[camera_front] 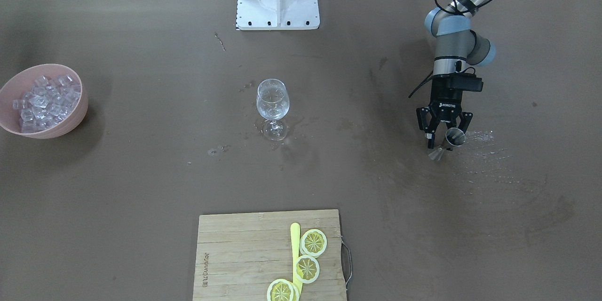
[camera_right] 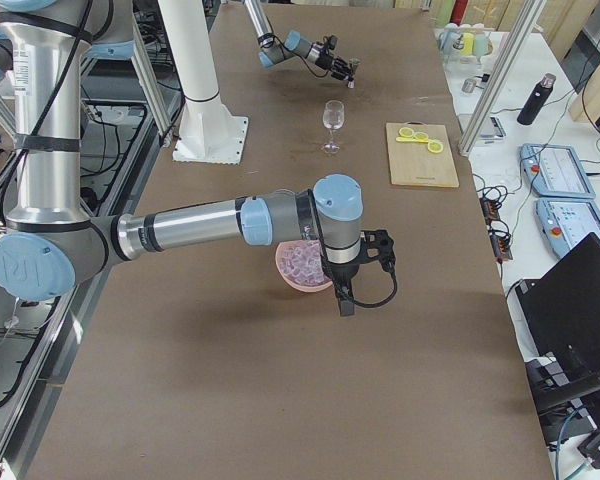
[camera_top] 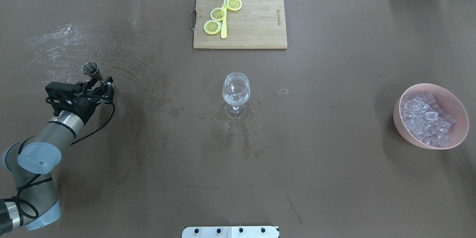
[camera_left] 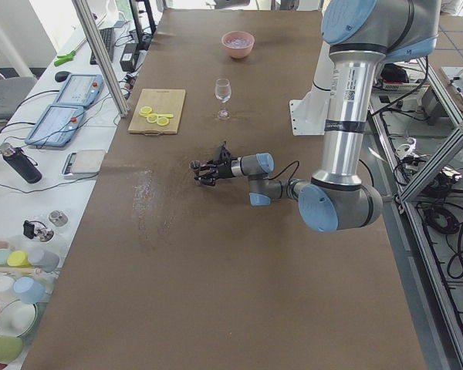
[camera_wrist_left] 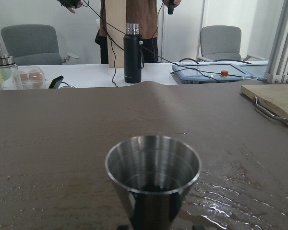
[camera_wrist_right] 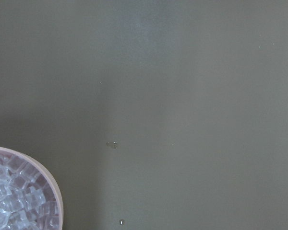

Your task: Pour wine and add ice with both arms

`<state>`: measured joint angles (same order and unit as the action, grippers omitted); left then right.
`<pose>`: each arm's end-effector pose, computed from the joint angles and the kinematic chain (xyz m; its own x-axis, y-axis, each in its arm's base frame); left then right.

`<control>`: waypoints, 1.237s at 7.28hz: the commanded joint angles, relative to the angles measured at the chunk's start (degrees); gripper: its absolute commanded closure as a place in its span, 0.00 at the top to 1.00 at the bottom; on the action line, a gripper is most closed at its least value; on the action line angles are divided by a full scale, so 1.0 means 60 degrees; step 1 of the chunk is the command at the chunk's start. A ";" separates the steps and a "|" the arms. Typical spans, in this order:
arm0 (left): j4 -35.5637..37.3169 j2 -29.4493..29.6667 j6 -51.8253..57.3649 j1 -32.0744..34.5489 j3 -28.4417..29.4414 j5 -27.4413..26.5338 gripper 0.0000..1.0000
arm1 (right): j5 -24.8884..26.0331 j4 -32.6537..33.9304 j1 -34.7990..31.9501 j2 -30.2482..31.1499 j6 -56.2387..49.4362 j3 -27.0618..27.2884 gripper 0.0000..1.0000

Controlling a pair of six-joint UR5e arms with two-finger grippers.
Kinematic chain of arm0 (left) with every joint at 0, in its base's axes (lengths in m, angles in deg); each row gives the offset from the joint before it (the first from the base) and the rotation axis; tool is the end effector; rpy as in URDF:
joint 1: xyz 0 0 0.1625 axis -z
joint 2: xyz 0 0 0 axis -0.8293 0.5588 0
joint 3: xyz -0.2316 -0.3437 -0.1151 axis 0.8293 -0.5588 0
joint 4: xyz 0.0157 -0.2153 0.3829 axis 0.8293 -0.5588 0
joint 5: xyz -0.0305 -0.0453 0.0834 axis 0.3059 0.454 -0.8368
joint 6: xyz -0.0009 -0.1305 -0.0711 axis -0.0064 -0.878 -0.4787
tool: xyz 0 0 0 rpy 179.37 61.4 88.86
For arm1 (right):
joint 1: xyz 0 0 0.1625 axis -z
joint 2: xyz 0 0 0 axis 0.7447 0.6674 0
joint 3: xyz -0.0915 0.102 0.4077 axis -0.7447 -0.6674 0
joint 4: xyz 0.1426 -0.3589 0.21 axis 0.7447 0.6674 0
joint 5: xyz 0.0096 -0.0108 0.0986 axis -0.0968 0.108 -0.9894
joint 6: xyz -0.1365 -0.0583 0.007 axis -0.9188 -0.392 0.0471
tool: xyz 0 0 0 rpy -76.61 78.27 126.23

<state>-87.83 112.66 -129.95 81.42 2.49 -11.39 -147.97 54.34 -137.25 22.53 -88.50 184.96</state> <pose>0.4496 -0.4677 0.5501 0.6819 0.1326 -0.7193 0.6216 0.4134 0.6654 0.0322 -0.4976 0.5977 0.7741 -0.1534 0.6141 0.0427 0.9806 0.1911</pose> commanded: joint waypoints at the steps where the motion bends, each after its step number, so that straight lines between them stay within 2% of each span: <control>1: -0.0004 0.0027 0.0000 0.0000 -0.0012 0.0000 0.54 | 0.0000 -0.0006 0.0000 0.0000 0.0000 -0.0004 1.00; 9: -0.0018 0.0041 0.0000 0.0132 0.0018 -0.0014 0.54 | 0.0000 0.0009 0.0000 0.0000 0.0000 -0.0004 1.00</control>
<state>-87.91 112.95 -129.95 82.16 2.59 -11.41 -147.97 54.32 -137.25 22.53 -88.49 184.93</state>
